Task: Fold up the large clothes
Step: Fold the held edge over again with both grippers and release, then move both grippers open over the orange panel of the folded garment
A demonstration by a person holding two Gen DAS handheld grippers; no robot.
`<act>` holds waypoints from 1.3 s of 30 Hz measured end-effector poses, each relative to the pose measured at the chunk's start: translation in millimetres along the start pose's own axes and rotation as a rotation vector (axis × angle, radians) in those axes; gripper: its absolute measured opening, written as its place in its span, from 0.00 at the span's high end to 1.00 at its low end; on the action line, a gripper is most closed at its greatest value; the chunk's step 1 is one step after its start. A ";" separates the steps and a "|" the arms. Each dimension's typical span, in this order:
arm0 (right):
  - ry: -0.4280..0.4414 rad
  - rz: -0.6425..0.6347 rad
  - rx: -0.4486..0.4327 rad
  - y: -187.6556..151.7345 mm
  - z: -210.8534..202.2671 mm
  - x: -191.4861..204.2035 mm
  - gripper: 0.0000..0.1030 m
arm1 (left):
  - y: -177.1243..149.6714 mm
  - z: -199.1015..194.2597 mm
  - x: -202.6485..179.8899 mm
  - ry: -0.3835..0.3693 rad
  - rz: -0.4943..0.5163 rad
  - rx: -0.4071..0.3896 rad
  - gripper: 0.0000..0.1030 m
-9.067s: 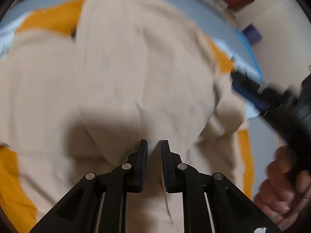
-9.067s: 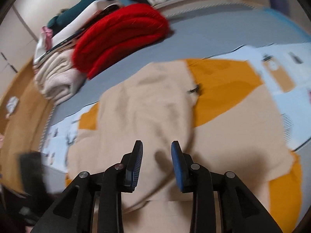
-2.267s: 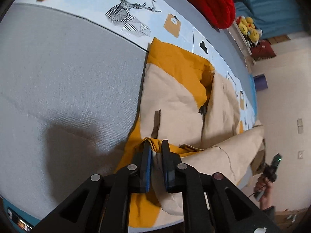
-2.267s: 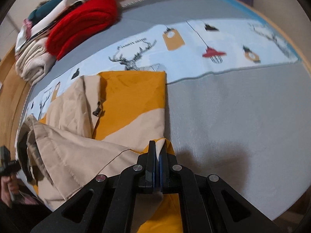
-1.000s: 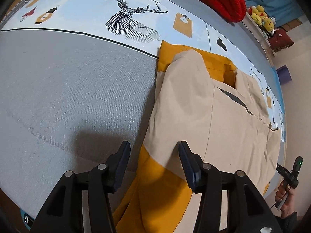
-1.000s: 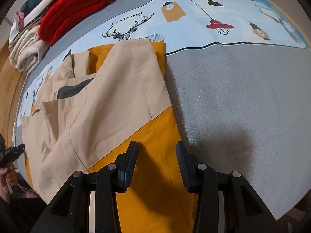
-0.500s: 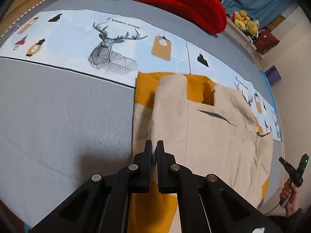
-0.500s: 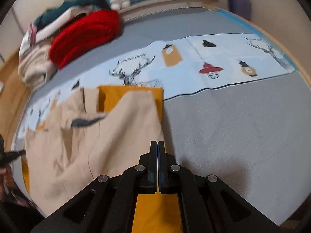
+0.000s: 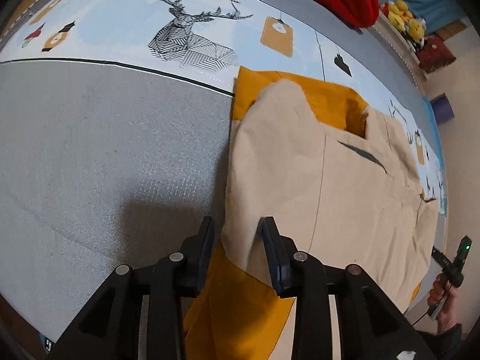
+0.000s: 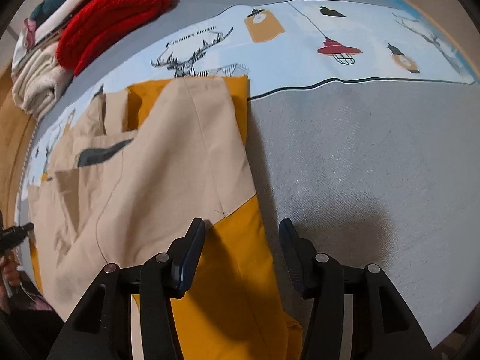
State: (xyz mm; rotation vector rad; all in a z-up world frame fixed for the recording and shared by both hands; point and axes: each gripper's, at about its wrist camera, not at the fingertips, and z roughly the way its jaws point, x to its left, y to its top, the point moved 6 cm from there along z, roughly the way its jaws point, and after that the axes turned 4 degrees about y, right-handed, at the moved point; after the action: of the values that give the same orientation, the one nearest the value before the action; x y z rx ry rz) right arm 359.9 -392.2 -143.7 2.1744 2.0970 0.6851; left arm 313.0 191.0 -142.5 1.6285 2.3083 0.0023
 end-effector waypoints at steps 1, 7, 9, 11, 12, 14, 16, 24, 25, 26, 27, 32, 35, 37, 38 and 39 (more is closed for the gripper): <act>-0.003 -0.015 0.000 0.1 0.3 2.4 0.49 | -0.6 0.9 -1.2 0.001 0.008 0.002 0.71; -0.052 -0.144 -0.053 2.0 -16.2 20.2 0.97 | 2.5 -13.4 -15.4 0.016 0.110 -0.061 0.96; -0.019 -0.097 -0.130 11.7 -37.2 16.5 0.98 | 10.8 -32.4 -16.9 0.000 0.117 -0.137 0.97; 0.005 -0.052 -0.213 21.8 -58.1 13.2 0.98 | 19.4 -50.3 -13.7 -0.031 0.083 -0.210 0.97; 0.020 -0.031 -0.276 27.9 -72.9 12.5 0.98 | 23.4 -56.3 -12.9 -0.048 0.063 -0.238 0.97; 0.028 -0.011 -0.341 34.9 -86.6 14.8 0.98 | 30.8 -64.0 -15.7 -0.055 0.050 -0.289 0.97; -0.007 -0.018 -0.382 43.7 -88.9 20.1 0.98 | 38.0 -66.6 -22.1 -0.015 0.075 -0.336 0.97; -0.090 0.007 -0.450 79.3 -75.2 32.7 0.98 | 71.1 -60.3 -27.2 0.055 0.034 -0.424 0.97; -0.098 0.008 -0.466 83.8 -74.5 35.9 0.98 | 75.0 -59.4 -26.5 0.063 0.032 -0.436 0.97; -0.105 0.011 -0.477 87.9 -72.7 37.8 0.98 | 76.3 -58.4 -26.6 0.070 0.032 -0.441 0.97; -0.111 0.015 -0.479 91.3 -69.5 39.3 0.98 | 79.3 -55.2 -25.9 0.078 0.031 -0.443 0.97; -0.132 0.110 -0.278 94.8 -15.4 22.7 0.97 | 77.7 -3.7 -18.6 0.163 0.043 -0.241 0.84; -0.166 0.135 -0.248 93.0 -6.9 16.7 0.90 | 71.1 -9.1 -14.6 0.164 0.023 -0.229 0.78; -0.201 0.101 -0.249 90.9 -10.6 20.6 0.89 | 68.1 -22.2 -13.6 0.130 0.014 -0.259 0.73; -0.217 0.062 -0.247 88.0 -14.0 25.4 0.88 | 64.3 -29.3 -14.9 0.093 0.025 -0.266 0.72; -0.220 0.025 -0.249 84.0 -17.5 30.4 0.88 | 59.6 -31.7 -17.4 0.057 0.045 -0.255 0.72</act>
State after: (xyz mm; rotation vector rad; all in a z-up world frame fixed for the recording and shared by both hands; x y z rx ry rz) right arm 432.6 -374.7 -91.7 2.0408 1.7769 0.6364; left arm 364.9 201.6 -97.2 1.5666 2.2057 0.3423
